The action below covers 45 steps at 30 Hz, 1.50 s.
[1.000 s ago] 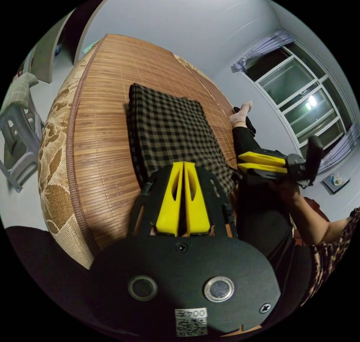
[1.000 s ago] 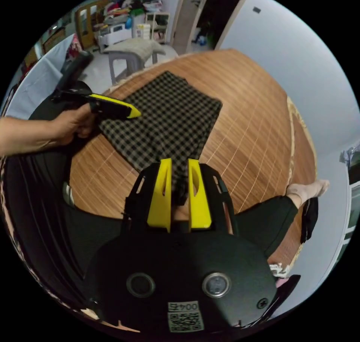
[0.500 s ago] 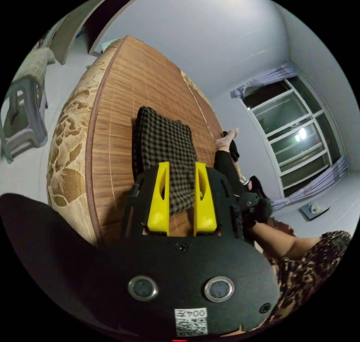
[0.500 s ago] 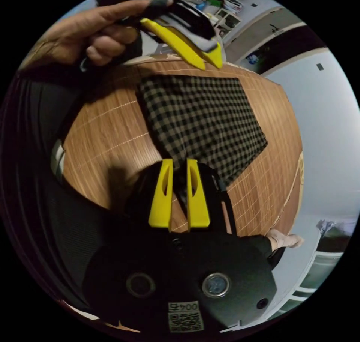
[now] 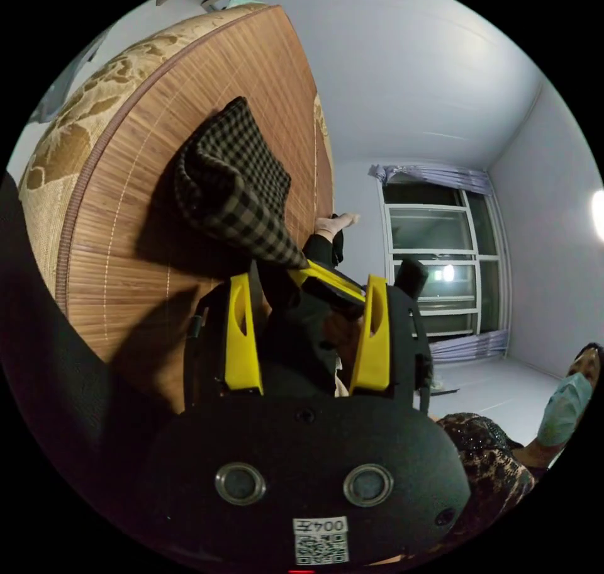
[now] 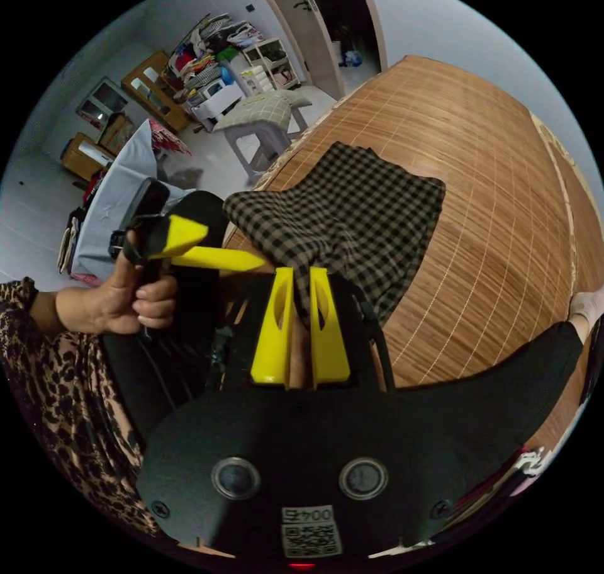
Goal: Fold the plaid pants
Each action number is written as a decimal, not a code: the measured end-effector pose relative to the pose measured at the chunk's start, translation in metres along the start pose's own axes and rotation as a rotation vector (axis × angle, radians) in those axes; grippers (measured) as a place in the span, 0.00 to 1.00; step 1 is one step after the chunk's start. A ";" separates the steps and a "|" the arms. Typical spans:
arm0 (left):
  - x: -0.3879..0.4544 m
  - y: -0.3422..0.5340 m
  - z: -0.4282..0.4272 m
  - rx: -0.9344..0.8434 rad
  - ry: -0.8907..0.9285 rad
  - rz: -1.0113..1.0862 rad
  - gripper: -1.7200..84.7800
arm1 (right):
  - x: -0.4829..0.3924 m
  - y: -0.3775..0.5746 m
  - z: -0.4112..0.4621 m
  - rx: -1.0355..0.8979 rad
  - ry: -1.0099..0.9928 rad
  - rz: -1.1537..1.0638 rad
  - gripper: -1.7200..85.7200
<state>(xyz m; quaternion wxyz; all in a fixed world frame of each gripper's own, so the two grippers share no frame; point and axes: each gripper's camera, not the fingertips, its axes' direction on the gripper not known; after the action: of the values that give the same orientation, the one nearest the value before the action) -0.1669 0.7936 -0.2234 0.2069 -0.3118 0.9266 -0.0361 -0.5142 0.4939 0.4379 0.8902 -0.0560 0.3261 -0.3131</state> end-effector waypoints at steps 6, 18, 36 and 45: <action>-0.018 -0.024 0.018 -0.037 -0.035 -0.045 0.24 | 0.008 0.026 -0.021 -0.020 -0.085 -0.030 0.09; -0.019 -0.037 -0.006 -0.038 -0.035 -0.126 0.11 | 0.199 0.104 -0.104 0.135 -0.589 0.534 0.24; 0.042 -0.031 0.046 -0.116 0.104 -0.126 0.11 | 0.229 0.170 -0.172 0.339 -1.044 0.706 0.16; 0.179 -0.022 0.129 -0.294 0.211 0.161 0.11 | 0.140 0.246 -0.398 0.578 -0.626 0.452 0.10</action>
<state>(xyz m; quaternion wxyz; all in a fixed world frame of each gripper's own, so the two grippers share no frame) -0.2307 0.6776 -0.4010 0.0631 -0.2580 0.9605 0.0837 -0.5486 0.6488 -0.0241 0.9704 0.1747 -0.0538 -0.1576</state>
